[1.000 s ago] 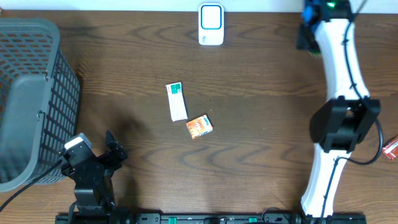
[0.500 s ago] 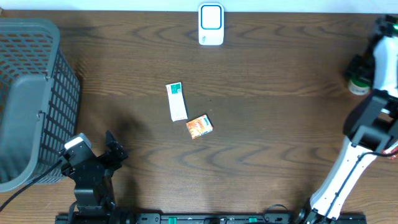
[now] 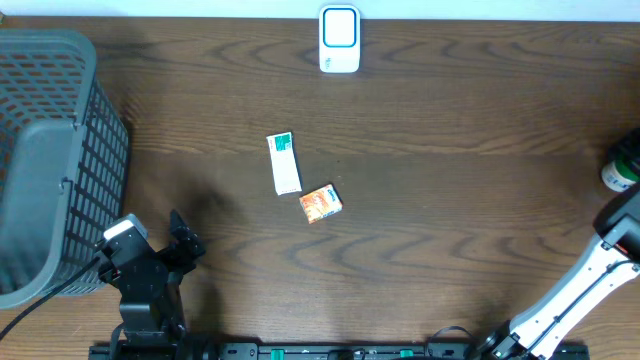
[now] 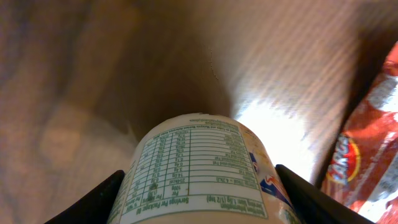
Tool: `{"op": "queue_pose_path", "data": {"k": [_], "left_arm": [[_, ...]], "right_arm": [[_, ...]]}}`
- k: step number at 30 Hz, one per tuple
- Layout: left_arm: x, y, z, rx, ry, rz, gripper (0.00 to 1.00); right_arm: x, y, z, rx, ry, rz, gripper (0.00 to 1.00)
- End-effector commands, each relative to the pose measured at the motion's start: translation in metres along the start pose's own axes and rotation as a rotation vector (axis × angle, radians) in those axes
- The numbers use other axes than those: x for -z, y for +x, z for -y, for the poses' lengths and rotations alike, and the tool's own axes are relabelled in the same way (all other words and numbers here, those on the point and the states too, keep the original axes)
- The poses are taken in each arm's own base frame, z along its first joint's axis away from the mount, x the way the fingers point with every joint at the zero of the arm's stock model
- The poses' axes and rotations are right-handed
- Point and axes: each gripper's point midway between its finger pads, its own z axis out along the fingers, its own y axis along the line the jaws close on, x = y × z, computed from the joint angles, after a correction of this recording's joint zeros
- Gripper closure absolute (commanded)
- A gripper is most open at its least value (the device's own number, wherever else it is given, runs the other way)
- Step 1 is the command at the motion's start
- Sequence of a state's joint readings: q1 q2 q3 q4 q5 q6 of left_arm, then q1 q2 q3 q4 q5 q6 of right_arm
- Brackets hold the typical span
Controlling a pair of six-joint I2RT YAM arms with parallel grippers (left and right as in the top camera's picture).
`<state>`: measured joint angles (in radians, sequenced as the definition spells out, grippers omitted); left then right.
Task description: Scan the item barcode
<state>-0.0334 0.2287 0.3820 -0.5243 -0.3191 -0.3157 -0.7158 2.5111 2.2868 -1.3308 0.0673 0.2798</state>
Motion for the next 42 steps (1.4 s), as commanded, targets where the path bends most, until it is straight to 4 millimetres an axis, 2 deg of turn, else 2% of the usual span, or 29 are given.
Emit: {"op": "queue_pose_path", "data": {"k": [1,3,4,5,6,7,9,11,14,15,16,18,20,21,24,27,30,32,34,40,42], "left_arm": [[0.0,0.0,-0.001,0.007,-0.006,0.004,0.01],[0.0,0.0,-0.001,0.007,-0.006,0.004,0.02],[0.0,0.0,-0.001,0.007,-0.006,0.004,0.01],[0.0,0.0,-0.001,0.007,-0.006,0.004,0.01],[0.0,0.0,-0.001,0.007,-0.006,0.004,0.01],[0.0,0.0,-0.001,0.007,-0.006,0.004,0.01],[0.0,0.0,-0.001,0.007,-0.006,0.004,0.01],[0.0,0.0,-0.001,0.007,-0.006,0.004,0.01],[0.0,0.0,-0.001,0.007,-0.006,0.004,0.01],[0.0,0.0,-0.001,0.007,-0.006,0.004,0.01],[0.0,0.0,-0.001,0.007,-0.006,0.004,0.01],[0.0,0.0,-0.001,0.007,-0.006,0.004,0.01],[0.0,0.0,-0.001,0.007,-0.006,0.004,0.02],[0.0,0.0,-0.001,0.007,-0.006,0.004,0.01],[0.0,0.0,-0.001,0.007,-0.006,0.004,0.01],[0.0,0.0,-0.001,0.007,-0.006,0.004,0.01],[0.0,0.0,-0.001,0.007,-0.006,0.004,0.01],[0.0,0.0,-0.001,0.007,-0.006,0.004,0.01],[0.0,0.0,-0.001,0.007,-0.006,0.004,0.01],[0.0,0.0,-0.001,0.007,-0.006,0.004,0.01],[0.0,0.0,-0.001,0.007,-0.006,0.004,0.01]], "right_arm": [[0.015,0.001,-0.005,0.0,-0.129,-0.013,0.32],[0.03,-0.002,0.001,-0.018,-0.153,0.011,0.27],[0.041,-0.005,0.006,-0.027,-0.159,0.035,0.19],[0.051,-0.007,0.01,-0.034,-0.164,0.055,0.05],[0.068,-0.01,0.015,-0.05,-0.172,0.093,0.01],[0.074,-0.011,0.016,-0.057,-0.175,0.107,0.01],[0.103,-0.013,0.022,-0.097,-0.194,0.166,0.01],[0.14,-0.01,0.016,-0.113,-0.266,0.226,0.01],[0.199,0.004,-0.014,-0.067,-0.451,0.292,0.01],[0.231,0.02,-0.036,-0.031,-0.552,0.311,0.01],[0.248,0.031,-0.049,-0.007,-0.6,0.318,0.01],[0.274,0.055,-0.077,0.065,-0.663,0.328,0.01],[0.289,0.083,-0.107,0.151,-0.674,0.327,0.01],[0.291,0.097,-0.121,0.192,-0.67,0.316,0.01],[0.287,0.155,-0.174,0.382,-0.652,0.238,0.01],[0.274,0.23,-0.23,0.664,-0.633,0.153,0.01],[0.256,0.305,-0.271,0.943,-0.599,0.087,0.01],[0.241,0.339,-0.284,1.048,-0.536,0.06,0.01],[0.216,0.377,-0.294,1.165,-0.403,0.054,0.01],[0.146,0.461,-0.315,1.406,-0.159,0.026,0.01],[0.121,0.482,-0.317,1.453,-0.108,-0.013,0.01]]}}
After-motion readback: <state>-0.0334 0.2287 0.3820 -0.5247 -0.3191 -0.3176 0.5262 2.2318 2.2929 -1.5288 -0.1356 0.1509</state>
